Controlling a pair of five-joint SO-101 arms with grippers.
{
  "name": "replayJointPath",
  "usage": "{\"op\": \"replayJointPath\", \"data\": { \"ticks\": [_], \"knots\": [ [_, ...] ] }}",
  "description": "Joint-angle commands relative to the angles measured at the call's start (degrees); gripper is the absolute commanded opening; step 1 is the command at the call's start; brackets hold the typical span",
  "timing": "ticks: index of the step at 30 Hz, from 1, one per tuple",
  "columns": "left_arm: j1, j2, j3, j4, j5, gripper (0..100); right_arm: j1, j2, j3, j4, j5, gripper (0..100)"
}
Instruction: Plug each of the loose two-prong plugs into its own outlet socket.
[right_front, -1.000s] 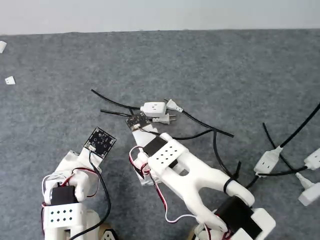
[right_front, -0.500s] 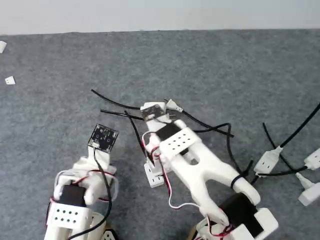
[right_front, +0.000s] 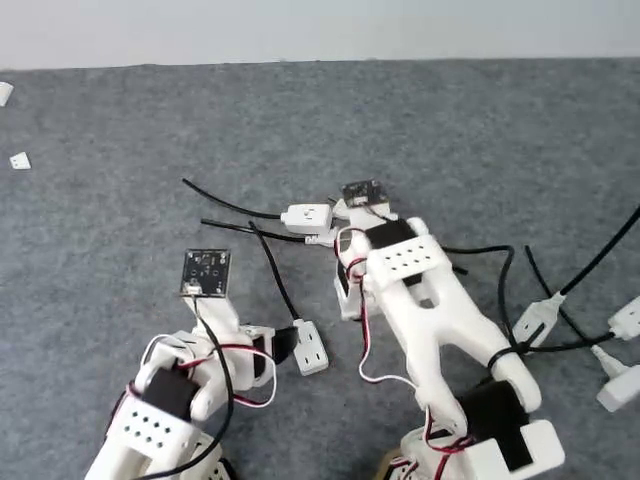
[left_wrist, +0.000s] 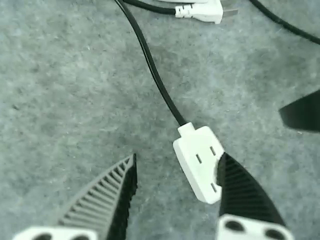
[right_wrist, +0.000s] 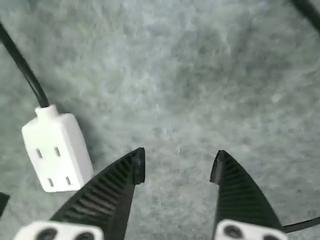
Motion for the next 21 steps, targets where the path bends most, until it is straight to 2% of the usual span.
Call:
{"op": "replayJointPath", "data": {
  "ticks": [1, 11, 17, 21],
  "knots": [
    [2.46, 8.53, -5.76, -2.29, 3.16, 25, 0.92, -0.48, -3.96, -0.13, 0.79, 20.5],
    [3.52, 41.41, -25.19, -1.23, 11.87, 29, 0.92, -0.4, -3.87, -0.13, 0.88, 20.5],
    [9.76, 51.08, -28.35, -1.41, 14.51, 29, 0.92, -0.4, -3.78, -0.13, 0.88, 20.5],
    [10.64, 52.48, -28.26, -1.58, 14.24, 29, 1.01, -0.31, -3.78, -0.04, 0.88, 20.5]
  ]
}}
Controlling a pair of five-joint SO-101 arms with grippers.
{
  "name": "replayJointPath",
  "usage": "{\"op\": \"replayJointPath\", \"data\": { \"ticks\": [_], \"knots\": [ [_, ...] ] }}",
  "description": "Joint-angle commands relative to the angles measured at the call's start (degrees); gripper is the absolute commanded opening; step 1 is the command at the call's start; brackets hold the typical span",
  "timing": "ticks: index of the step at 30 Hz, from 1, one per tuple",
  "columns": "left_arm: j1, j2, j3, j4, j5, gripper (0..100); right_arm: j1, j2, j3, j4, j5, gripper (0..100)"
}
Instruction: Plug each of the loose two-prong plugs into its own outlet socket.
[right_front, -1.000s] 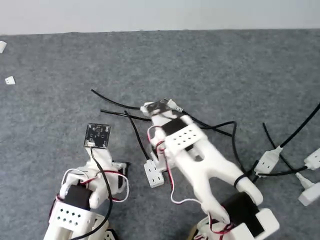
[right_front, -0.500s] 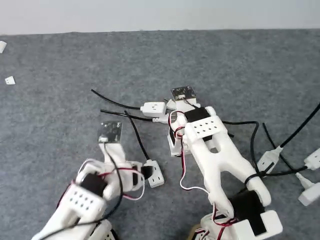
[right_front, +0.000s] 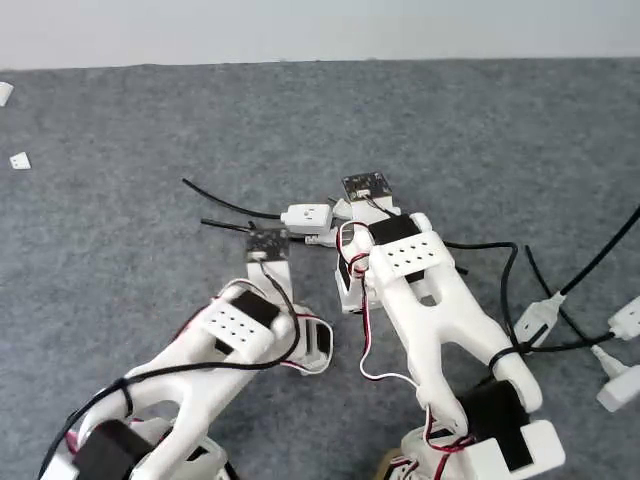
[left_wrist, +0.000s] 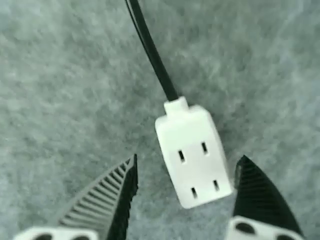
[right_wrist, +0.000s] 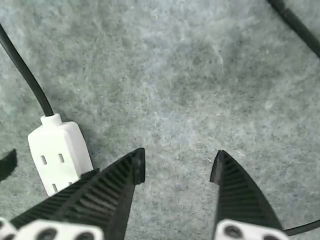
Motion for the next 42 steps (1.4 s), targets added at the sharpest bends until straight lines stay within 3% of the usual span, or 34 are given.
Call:
{"op": "replayJointPath", "data": {
  "ticks": [1, 5, 13, 21, 24, 30, 38, 42],
  "knots": [
    [0.97, 0.44, -2.51, -0.97, 0.53, 29, 0.75, -0.31, -2.73, -0.04, 0.88, 20.5],
    [0.79, 0.53, -2.33, -0.97, -1.23, 27, 1.27, -0.31, -2.73, -0.04, 0.88, 20.5],
    [0.97, 0.62, -0.04, -6.95, -10.02, 1, 1.27, -0.31, -2.73, -0.04, 0.88, 20.5],
    [0.7, 0.62, -0.22, -7.03, -13.27, 2, 2.77, -0.31, -2.73, -0.22, 0.88, 20.5],
    [0.62, 0.44, -0.4, -6.68, -16.62, 11, 2.77, -0.31, -2.73, -0.31, 0.88, 20.5],
    [0.97, 0.09, -1.63, -2.11, -10.46, 30, 2.77, -0.31, -2.73, -0.57, 0.88, 20.5],
    [0.44, 0.0, -4.26, 1.67, -10.81, 31, 2.77, -0.31, -2.73, -0.66, 0.88, 20.5],
    [-1.58, -0.44, -4.7, 1.58, -16.79, 31, 4.35, -0.31, -2.99, -1.98, -0.26, 20.5]
  ]
}}
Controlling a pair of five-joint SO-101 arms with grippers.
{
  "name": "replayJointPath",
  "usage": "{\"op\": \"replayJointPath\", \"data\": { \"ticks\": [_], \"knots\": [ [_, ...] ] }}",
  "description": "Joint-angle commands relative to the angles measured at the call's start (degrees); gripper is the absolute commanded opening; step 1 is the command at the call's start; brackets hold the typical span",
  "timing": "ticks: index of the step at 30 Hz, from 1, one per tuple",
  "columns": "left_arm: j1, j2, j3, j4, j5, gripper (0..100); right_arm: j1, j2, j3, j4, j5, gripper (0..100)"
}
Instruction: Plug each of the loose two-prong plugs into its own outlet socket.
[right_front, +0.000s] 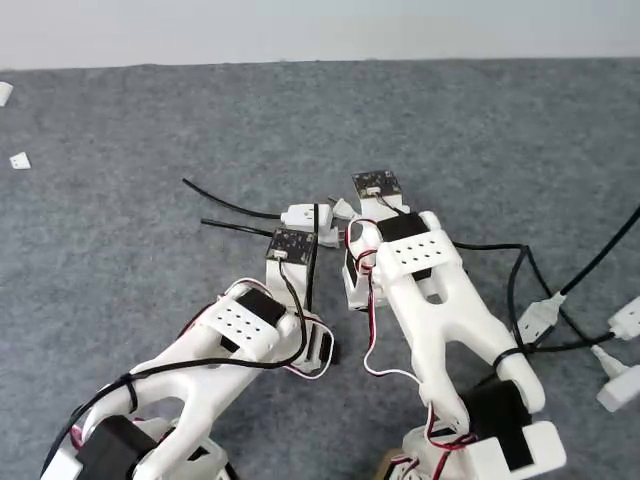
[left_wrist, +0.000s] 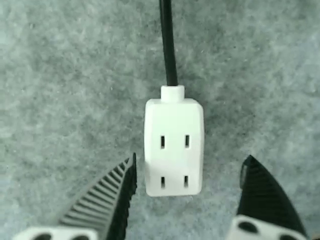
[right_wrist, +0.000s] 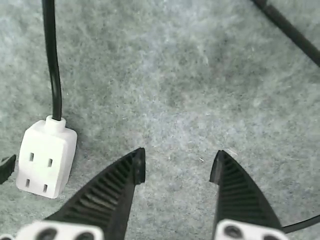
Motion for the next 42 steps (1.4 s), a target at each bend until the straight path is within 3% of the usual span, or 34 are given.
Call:
{"op": "replayJointPath", "data": {
  "ticks": [1, 5, 8, 15, 23, 33, 42],
  "knots": [
    [-2.9, -2.02, -2.95, 0.79, -4.84, 31, 3.91, -0.31, -2.99, -2.68, -2.55, 20.5],
    [-5.54, -9.23, -0.66, 0.79, -7.3, 31, 10.07, -0.31, -2.81, -7.25, -13.8, 20.5],
    [-6.77, -16.88, 2.59, 0.79, -9.05, 31, 10.86, -0.22, -2.73, -9.27, -14.24, 20.5],
    [-18.9, -24.18, 4.35, 0.7, -10.99, 31, 10.77, 5.85, -4.57, -17.63, -3.43, 20.4],
    [-30.33, -11.6, -2.86, -2.9, -10.9, 31, 10.51, 21.05, -21.36, -26.15, 8.26, 20.4],
    [-32.0, -2.46, -8.48, -2.55, -10.9, 31, 8.48, 43.3, -51.34, -9.27, 23.38, 20.3],
    [-33.67, -2.46, -8.48, -2.55, -10.9, 31, 12.62, 48.22, -58.2, 3.91, 36.04, 20.3]
  ]
}}
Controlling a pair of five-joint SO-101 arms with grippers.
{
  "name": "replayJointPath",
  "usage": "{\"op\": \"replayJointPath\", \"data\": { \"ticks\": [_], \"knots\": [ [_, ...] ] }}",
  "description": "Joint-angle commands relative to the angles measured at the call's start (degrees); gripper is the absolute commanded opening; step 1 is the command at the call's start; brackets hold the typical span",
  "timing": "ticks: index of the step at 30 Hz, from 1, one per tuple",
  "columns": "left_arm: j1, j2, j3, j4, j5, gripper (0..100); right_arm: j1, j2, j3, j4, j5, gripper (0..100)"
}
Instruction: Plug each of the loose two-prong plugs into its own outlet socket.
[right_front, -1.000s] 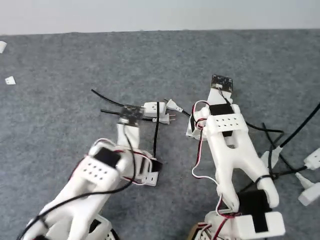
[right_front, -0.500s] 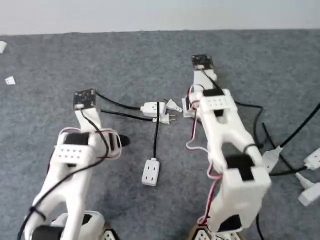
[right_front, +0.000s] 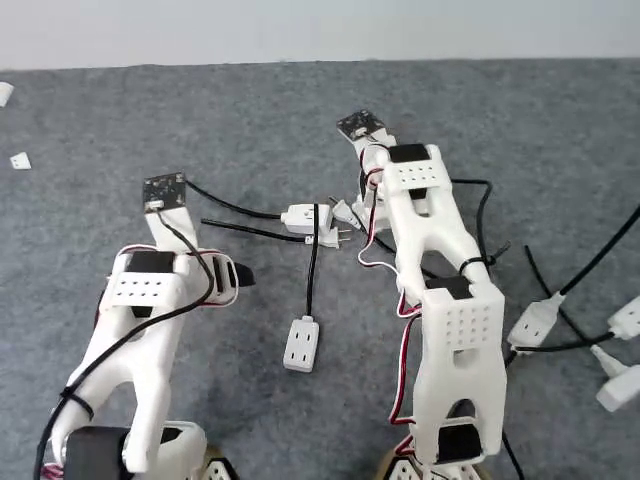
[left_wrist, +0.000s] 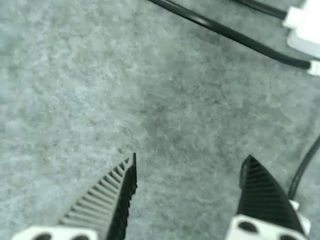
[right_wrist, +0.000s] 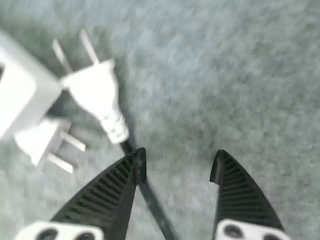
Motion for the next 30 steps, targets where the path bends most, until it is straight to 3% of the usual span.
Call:
{"op": "replayJointPath", "data": {
  "ticks": [1, 6, 12, 15, 22, 30],
  "knots": [
    [-0.53, -0.09, -2.68, -1.23, -0.62, 31, 3.56, -0.75, -3.43, 3.91, 4.48, 20.3],
    [-0.35, 0.0, -2.59, -1.32, -0.7, 31, 5.85, -6.29, -5.36, 11.03, 6.15, 20.3],
    [-0.44, 0.35, -2.51, -1.58, -0.7, 31, 8.92, -10.59, -2.73, 21.05, 16.35, 15.8],
    [-0.35, 0.35, -2.51, -1.58, -0.7, 31, 11.74, -9.8, 1.93, 18.77, 20.75, 10.4],
    [-0.26, 0.35, -2.42, -1.58, -0.88, 31, 16.31, -6.99, 7.56, 13.14, 28.57, 12.1],
    [-0.26, 0.44, -2.42, -1.58, -0.97, 31, 17.1, -3.56, 7.38, 12.35, 30.07, 6.7]
  ]
}}
